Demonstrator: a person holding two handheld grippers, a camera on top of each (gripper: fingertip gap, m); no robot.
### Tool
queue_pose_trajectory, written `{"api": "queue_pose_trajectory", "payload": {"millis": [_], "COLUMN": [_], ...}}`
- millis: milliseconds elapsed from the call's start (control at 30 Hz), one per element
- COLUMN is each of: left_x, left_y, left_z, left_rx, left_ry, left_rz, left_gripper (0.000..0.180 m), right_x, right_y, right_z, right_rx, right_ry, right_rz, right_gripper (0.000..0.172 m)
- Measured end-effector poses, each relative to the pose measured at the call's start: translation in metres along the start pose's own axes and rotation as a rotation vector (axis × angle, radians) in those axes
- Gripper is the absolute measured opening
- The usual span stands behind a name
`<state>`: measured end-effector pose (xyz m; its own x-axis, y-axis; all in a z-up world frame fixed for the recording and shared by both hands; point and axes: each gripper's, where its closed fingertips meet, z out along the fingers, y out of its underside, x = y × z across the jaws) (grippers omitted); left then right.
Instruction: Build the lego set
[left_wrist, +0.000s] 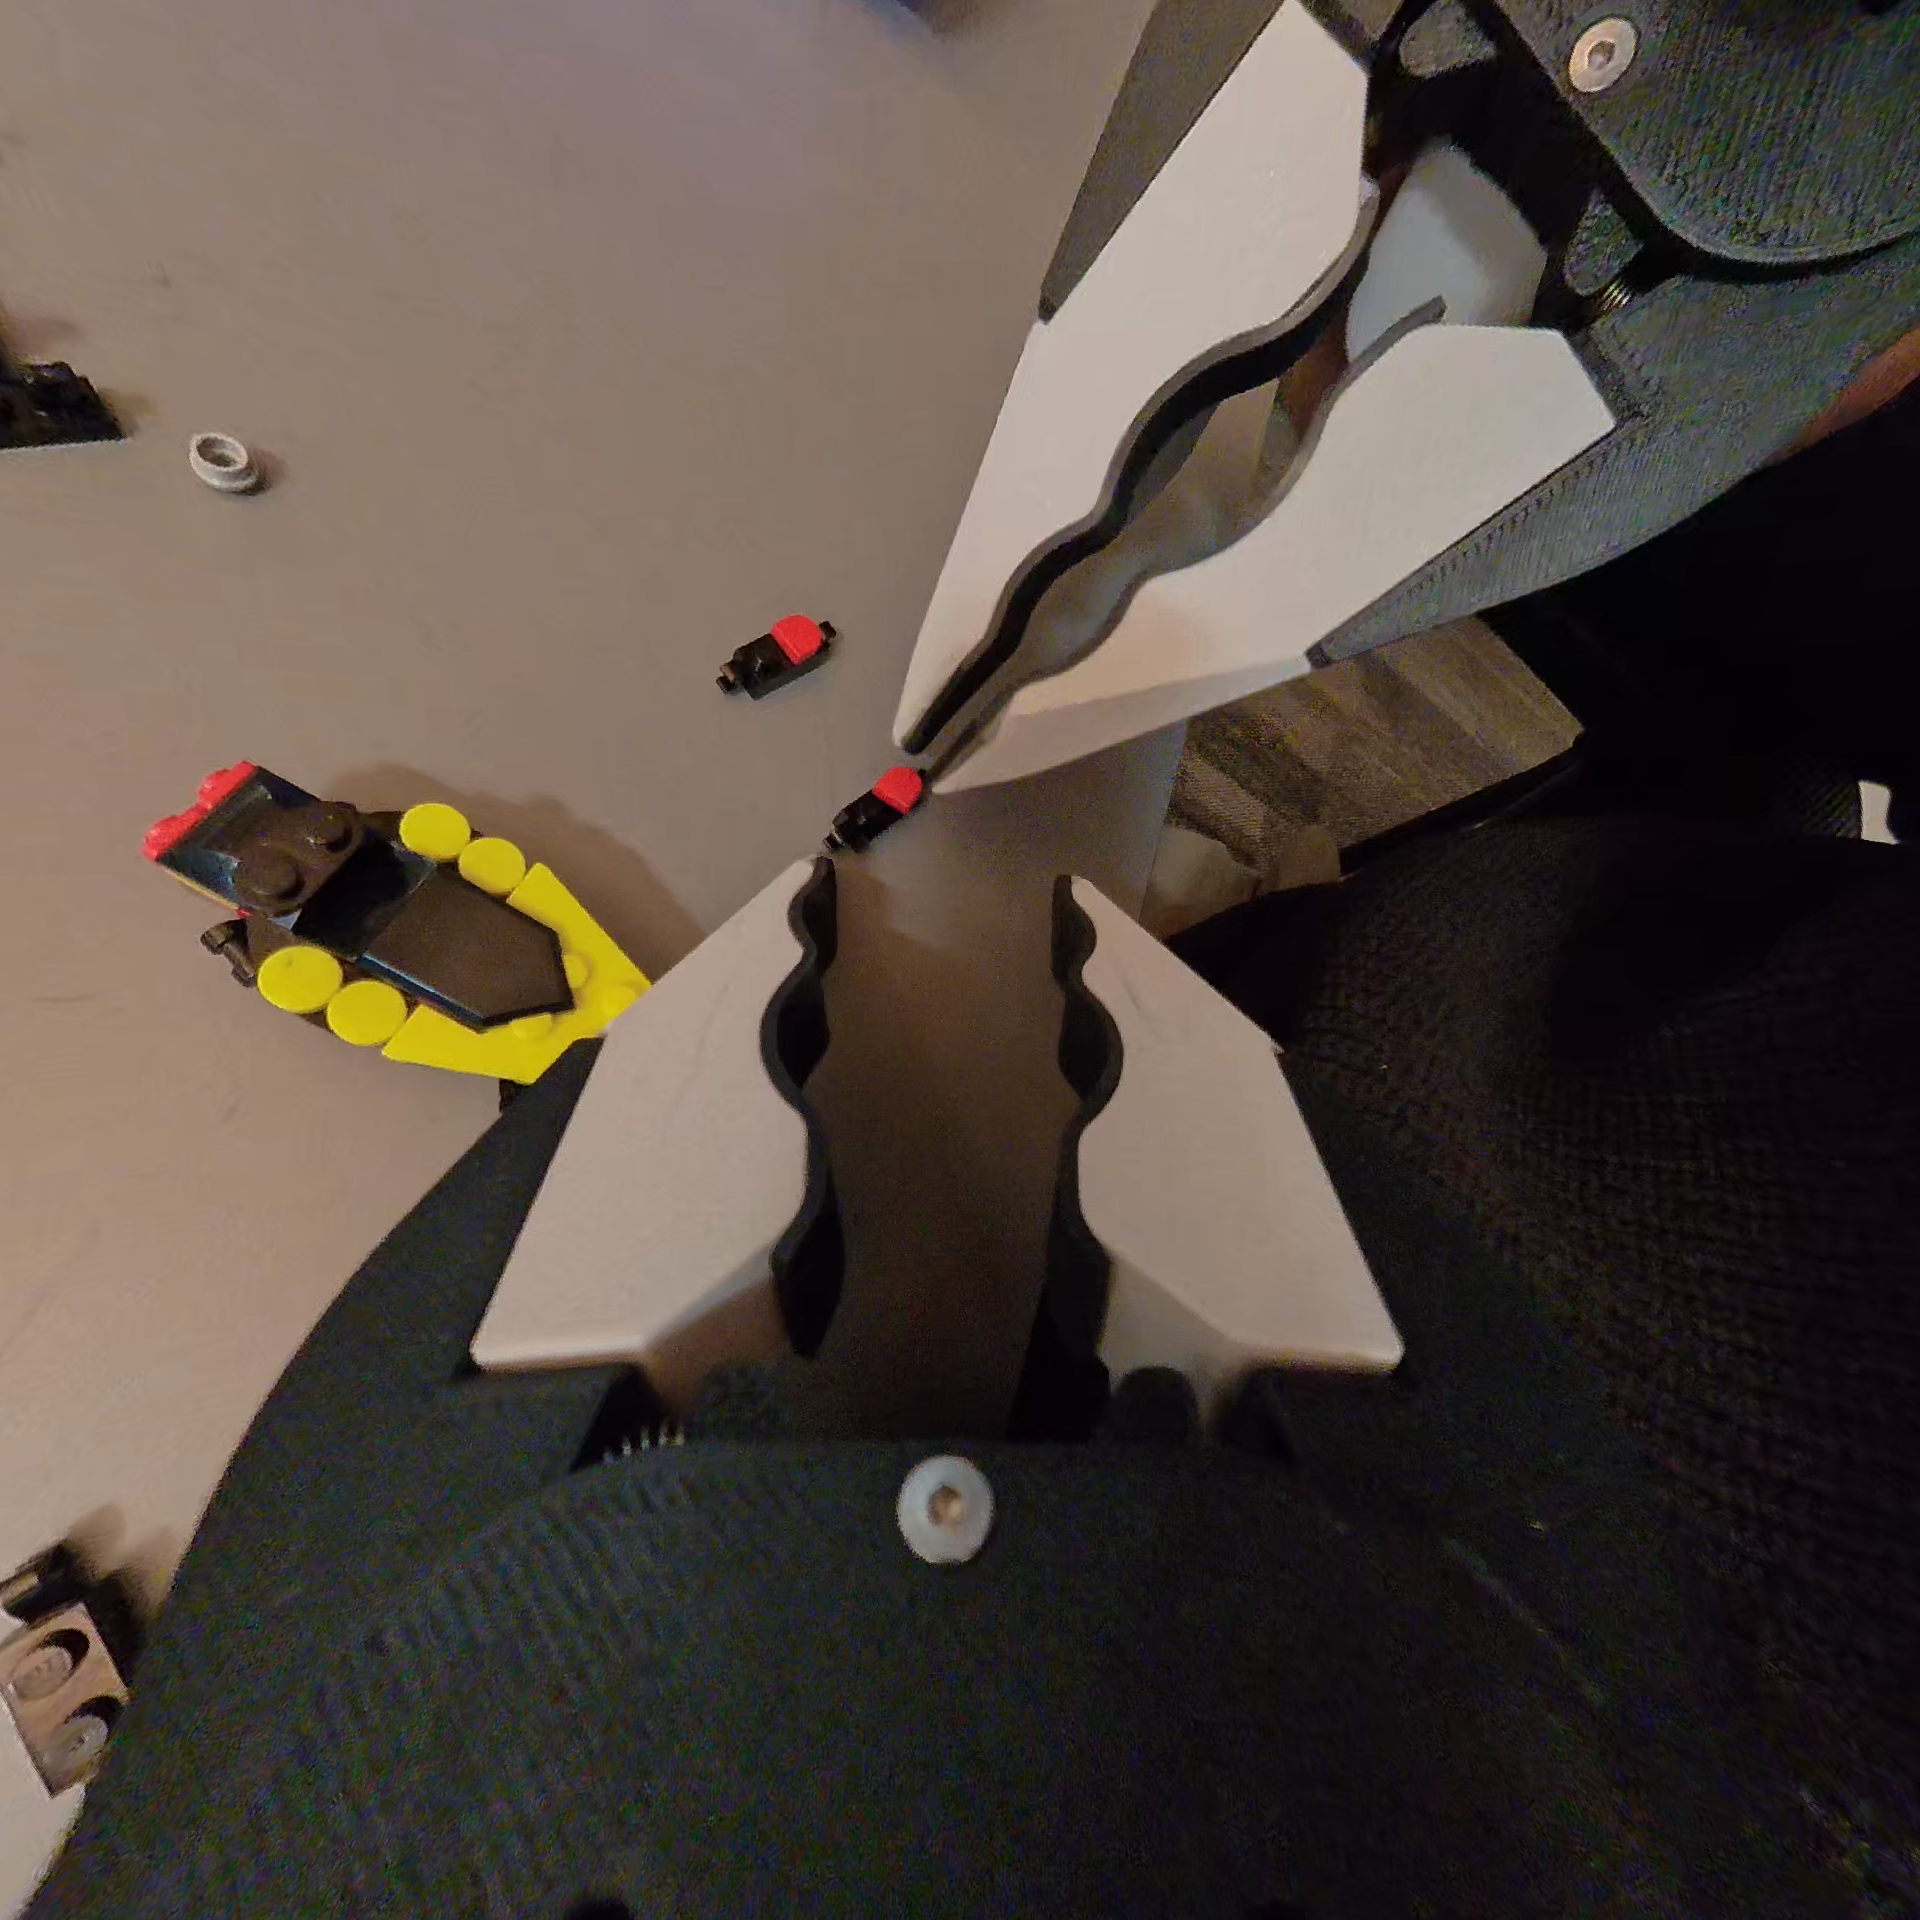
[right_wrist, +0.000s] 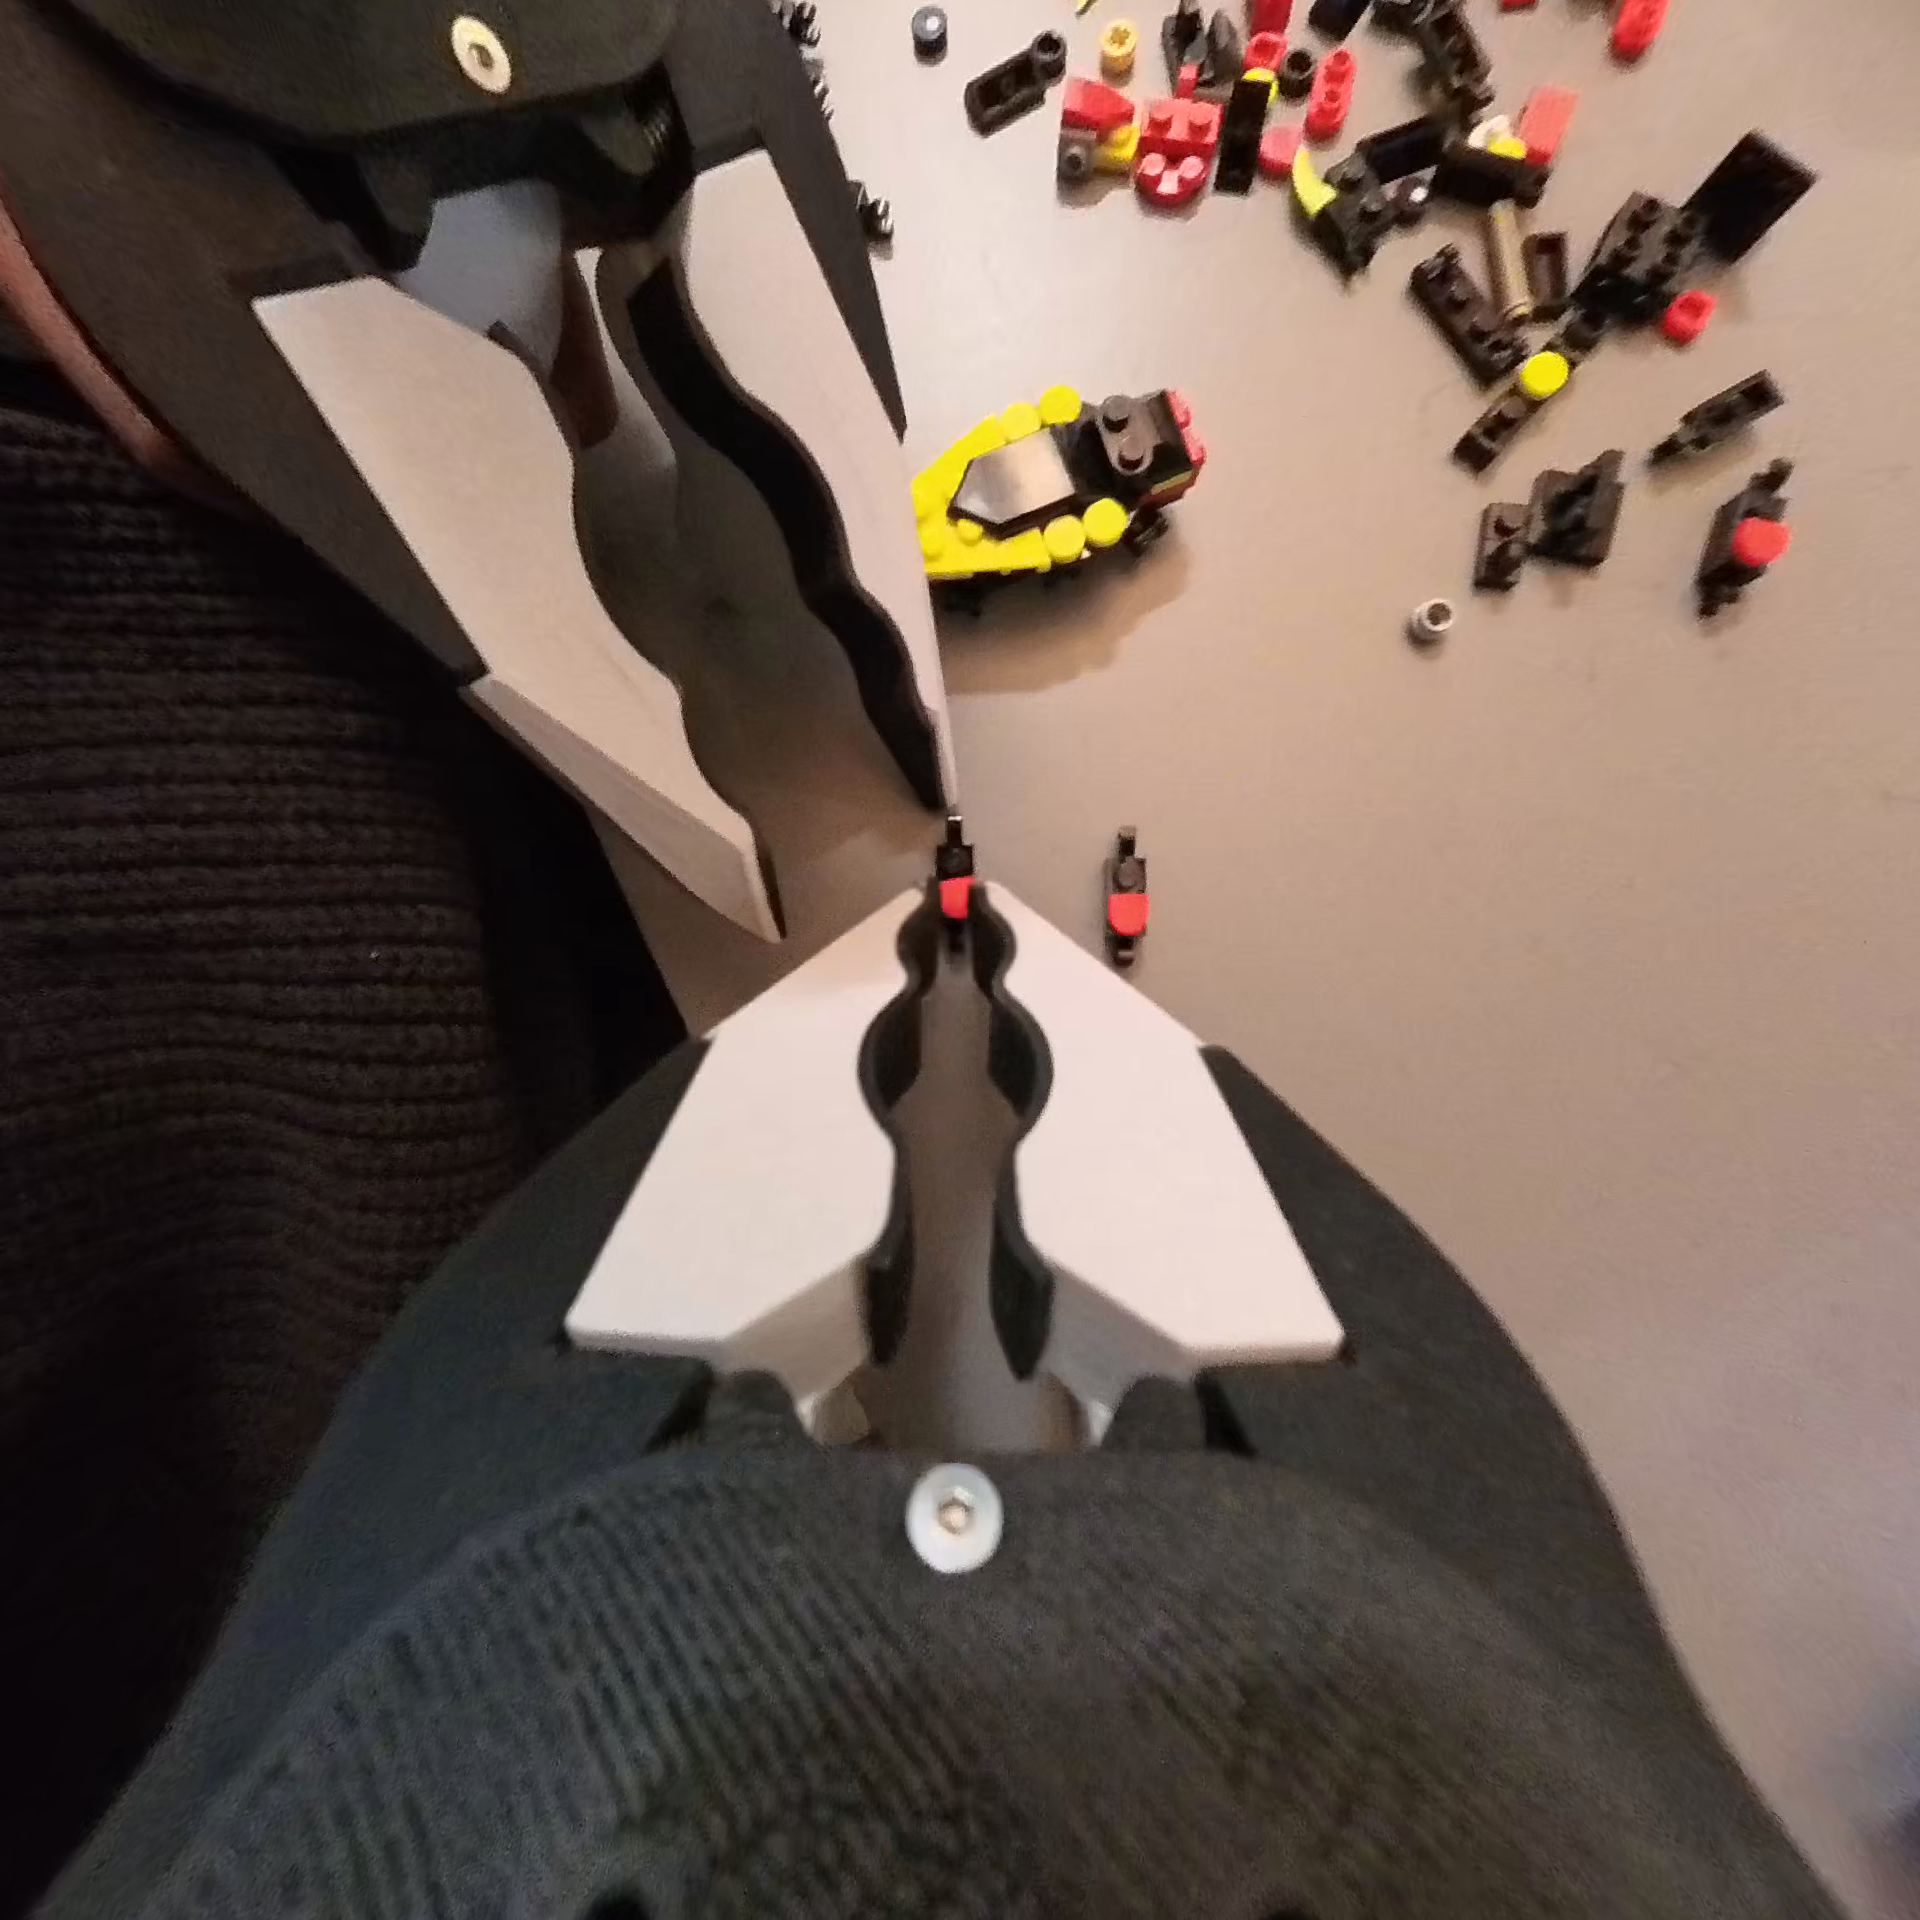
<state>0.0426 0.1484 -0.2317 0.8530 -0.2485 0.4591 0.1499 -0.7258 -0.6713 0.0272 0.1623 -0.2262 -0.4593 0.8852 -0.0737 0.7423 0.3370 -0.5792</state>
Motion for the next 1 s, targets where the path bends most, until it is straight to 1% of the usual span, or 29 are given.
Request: {"api": "queue_pose_trajectory", "payload": {"millis": [33,367,433,567,667,767,867,1000], "left_x": [0.0,0.0,0.0,0.0,-0.001,-0.001,0.001,0.0], "left_y": [0.0,0.0,0.0,0.0,0.0,0.0,0.0,-0.001], "left_z": [0.0,0.0,0.0,0.0,-0.001,-0.001,-0.002,-0.006], "left_rx": [0.0,0.001,0.0,0.0,-0.001,-0.002,-0.005,0.0], "left_ry": [0.0,0.002,0.001,0.005,0.005,0.003,0.022,0.029], "left_rz": [-0.001,-0.003,-0.002,-0.005,-0.004,-0.003,-0.006,-0.022], "left_gripper": [0.04,0.04,0.04,0.04,0.04,0.039,0.03,0.027], "right_x": [0.0,0.003,0.01,0.011,0.012,0.001,-0.017,-0.025], "right_y": [-0.001,0.003,-0.003,-0.019,-0.008,-0.001,0.003,0.007], "right_z": [0.0,0.009,0.004,-0.014,-0.015,-0.013,-0.006,0.001], "right_rx": [0.006,-0.061,-0.016,0.121,0.109,0.108,0.119,0.107], "right_ry": [-0.004,0.033,0.072,0.009,0.038,0.053,0.029,0.055], "right_rz": [0.001,-0.065,-0.076,0.039,0.058,0.053,0.075,0.053], "right_gripper": [0.0,0.0,0.0,0.0,0.0,0.0,0.001,0.006]}}
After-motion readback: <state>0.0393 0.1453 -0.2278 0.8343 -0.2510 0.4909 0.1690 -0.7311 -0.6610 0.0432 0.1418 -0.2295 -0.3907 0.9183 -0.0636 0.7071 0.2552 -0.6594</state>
